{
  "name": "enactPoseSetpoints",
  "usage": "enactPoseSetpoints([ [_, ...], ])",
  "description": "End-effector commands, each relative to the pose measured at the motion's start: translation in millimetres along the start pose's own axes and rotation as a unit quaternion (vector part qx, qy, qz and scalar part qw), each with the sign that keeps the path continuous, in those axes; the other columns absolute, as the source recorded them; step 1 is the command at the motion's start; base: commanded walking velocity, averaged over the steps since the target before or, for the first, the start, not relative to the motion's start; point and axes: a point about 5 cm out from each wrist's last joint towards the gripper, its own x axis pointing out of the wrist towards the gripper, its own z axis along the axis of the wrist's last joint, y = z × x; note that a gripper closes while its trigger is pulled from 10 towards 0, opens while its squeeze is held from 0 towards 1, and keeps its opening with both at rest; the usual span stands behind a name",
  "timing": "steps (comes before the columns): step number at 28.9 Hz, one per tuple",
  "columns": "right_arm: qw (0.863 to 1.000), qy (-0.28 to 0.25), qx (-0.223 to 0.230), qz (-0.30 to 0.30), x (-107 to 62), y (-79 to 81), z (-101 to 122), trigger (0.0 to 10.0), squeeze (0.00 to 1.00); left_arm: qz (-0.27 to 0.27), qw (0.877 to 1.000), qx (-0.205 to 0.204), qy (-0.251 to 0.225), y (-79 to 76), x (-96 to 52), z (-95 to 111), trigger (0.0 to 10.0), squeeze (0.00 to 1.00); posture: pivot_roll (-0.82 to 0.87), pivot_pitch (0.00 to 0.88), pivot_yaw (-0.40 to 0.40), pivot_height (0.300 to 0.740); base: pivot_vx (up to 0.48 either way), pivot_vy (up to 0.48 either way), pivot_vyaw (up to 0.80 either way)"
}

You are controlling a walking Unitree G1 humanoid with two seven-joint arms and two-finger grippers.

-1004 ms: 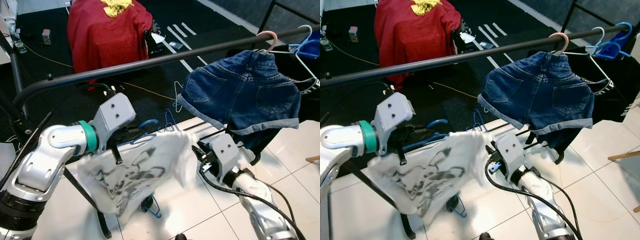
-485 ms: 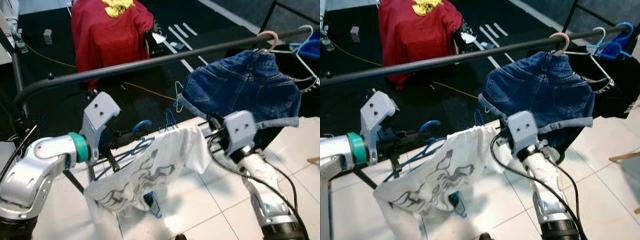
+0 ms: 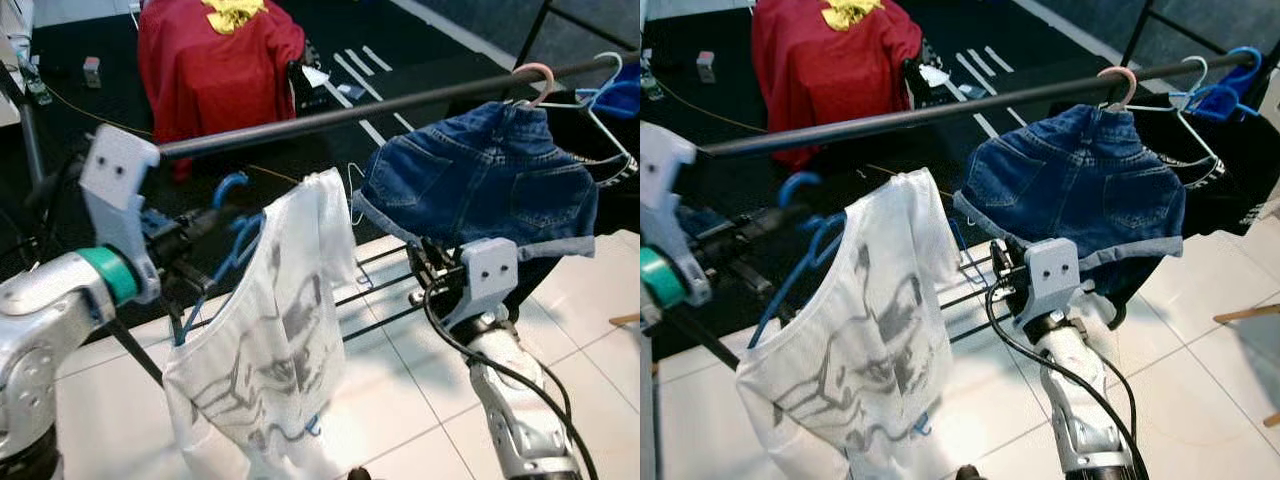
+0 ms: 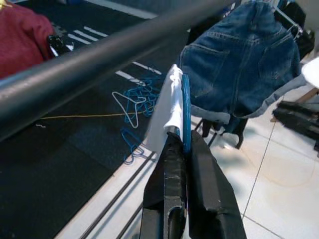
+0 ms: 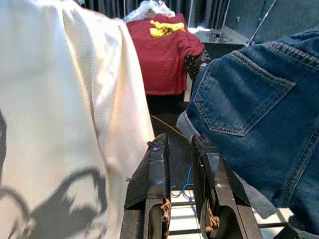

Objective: Hang hanger

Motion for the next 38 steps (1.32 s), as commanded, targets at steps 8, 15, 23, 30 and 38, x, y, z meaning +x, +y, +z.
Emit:
enactPoseSetpoints([
  [8, 0.999, 0.033, 0.006, 0.022, -2.5, 8.8, -18.0, 10.0, 0.00, -0.057, 0.997, 0.019, -0.058, -18.4, -19.1, 13.8, 10.0, 0.00, 0.00, 0.185, 0.047, 0.740, 0.000, 0.000, 0.00],
  [15, 0.999, 0.038, 0.004, 0.023, -0.2, 8.1, -20.6, 10.0, 0.00, -0.003, 0.998, -0.001, -0.058, -16.8, -4.4, 19.4, 10.0, 0.00, 0.00, 0.179, 0.052, 0.740, 0.000, 0.000, 0.00],
  [23, 0.999, 0.036, -0.001, 0.027, 0.5, 10.8, -21.3, 10.0, 0.00, 0.064, 0.994, -0.037, -0.081, -12.6, 11.9, 27.6, 10.0, 0.00, -0.01, 0.178, 0.052, 0.740, 0.000, 0.000, 0.00],
  [30, 0.999, 0.035, -0.002, 0.030, 1.7, 11.4, -21.7, 10.0, 0.00, 0.098, 0.994, -0.009, -0.040, -6.8, 14.9, 21.7, 10.0, 0.00, 0.00, 0.178, 0.055, 0.740, 0.000, 0.000, 0.00],
  [38, 0.999, 0.032, -0.001, 0.031, 2.7, 12.2, -21.3, 10.0, 0.00, 0.132, 0.991, -0.020, 0.000, -4.2, 20.6, 11.1, 10.0, 0.00, -0.01, 0.181, 0.060, 0.740, 0.000, 0.000, 0.00],
])
